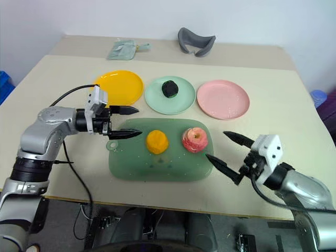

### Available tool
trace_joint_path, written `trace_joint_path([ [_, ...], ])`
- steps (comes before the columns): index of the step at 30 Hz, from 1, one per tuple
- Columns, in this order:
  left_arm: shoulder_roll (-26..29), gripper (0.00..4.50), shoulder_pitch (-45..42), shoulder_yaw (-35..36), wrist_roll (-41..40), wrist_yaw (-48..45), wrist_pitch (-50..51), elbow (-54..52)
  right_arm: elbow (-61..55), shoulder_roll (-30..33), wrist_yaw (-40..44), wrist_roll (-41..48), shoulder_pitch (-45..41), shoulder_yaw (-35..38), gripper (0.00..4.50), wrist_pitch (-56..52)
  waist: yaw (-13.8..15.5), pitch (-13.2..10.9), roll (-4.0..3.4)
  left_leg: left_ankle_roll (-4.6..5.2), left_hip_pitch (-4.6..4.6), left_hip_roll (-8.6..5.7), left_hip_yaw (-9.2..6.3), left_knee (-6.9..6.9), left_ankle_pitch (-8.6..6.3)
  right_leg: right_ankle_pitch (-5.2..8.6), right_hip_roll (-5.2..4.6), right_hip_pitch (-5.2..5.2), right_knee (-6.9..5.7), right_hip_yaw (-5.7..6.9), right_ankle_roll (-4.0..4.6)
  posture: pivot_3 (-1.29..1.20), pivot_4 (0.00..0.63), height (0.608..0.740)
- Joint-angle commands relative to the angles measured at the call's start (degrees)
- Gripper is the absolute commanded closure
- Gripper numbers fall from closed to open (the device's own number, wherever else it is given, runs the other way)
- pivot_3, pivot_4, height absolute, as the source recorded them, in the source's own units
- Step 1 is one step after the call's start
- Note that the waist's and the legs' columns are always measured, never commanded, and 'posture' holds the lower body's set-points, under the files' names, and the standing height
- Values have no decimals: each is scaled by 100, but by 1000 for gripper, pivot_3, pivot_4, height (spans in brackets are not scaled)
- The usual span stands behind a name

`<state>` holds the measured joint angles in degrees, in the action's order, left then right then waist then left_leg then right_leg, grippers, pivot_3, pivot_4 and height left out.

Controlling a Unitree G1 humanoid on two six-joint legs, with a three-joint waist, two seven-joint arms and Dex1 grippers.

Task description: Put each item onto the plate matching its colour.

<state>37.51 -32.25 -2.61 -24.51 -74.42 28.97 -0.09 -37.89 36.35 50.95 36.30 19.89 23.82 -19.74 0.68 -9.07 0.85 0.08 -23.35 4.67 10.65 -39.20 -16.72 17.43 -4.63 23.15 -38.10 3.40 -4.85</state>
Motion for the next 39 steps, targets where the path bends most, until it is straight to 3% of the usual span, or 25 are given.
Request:
trace_joint_path([
  [1,32,21,-100,-240,-6,-252,-166,-121,-367,95,187,276,221,217,0,123,-3,0,0,0,0,0,0,0,0,0,0,0,0,0,0,0,150,740],
  [18,-409,21,-435,-1342,1019,-504,-1457,831,-117,337,427,-16,230,-13,0,385,6,0,1,2,0,-1,-3,-2,-1,0,0,1,0,-1,0,0,150,740],
  [21,-479,880,-437,-1382,1114,-491,-1609,953,-45,332,445,-76,180,-48,0,459,6,0,1,2,0,-1,-5,-2,-1,0,0,1,0,-2,0,0,150,740],
  [24,-562,2111,-447,-1326,1166,-341,-1718,1041,1,326,421,-133,115,-91,0,499,6,1,1,2,0,-1,-7,-3,-1,0,0,1,0,-2,0,0,150,740],
  [27,-631,2111,-423,-1146,1116,-89,-1650,1098,-13,314,347,-163,36,-163,0,475,5,1,1,3,0,-1,-10,-3,-1,0,-1,1,0,-2,0,0,150,740],
  [29,-685,2111,-407,-928,990,183,-1450,1118,-33,300,285,-181,-8,-204,0,460,3,1,1,3,0,-1,-13,-3,-1,0,-1,1,0,-2,0,0,150,740],
  [39,-1537,2111,-657,914,847,3469,-892,1597,92,321,-55,-168,-499,-384,0,315,5,0,4,3,-1,-1,-20,-4,-1,-1,-3,1,-1,-2,0,0,150,740],
])
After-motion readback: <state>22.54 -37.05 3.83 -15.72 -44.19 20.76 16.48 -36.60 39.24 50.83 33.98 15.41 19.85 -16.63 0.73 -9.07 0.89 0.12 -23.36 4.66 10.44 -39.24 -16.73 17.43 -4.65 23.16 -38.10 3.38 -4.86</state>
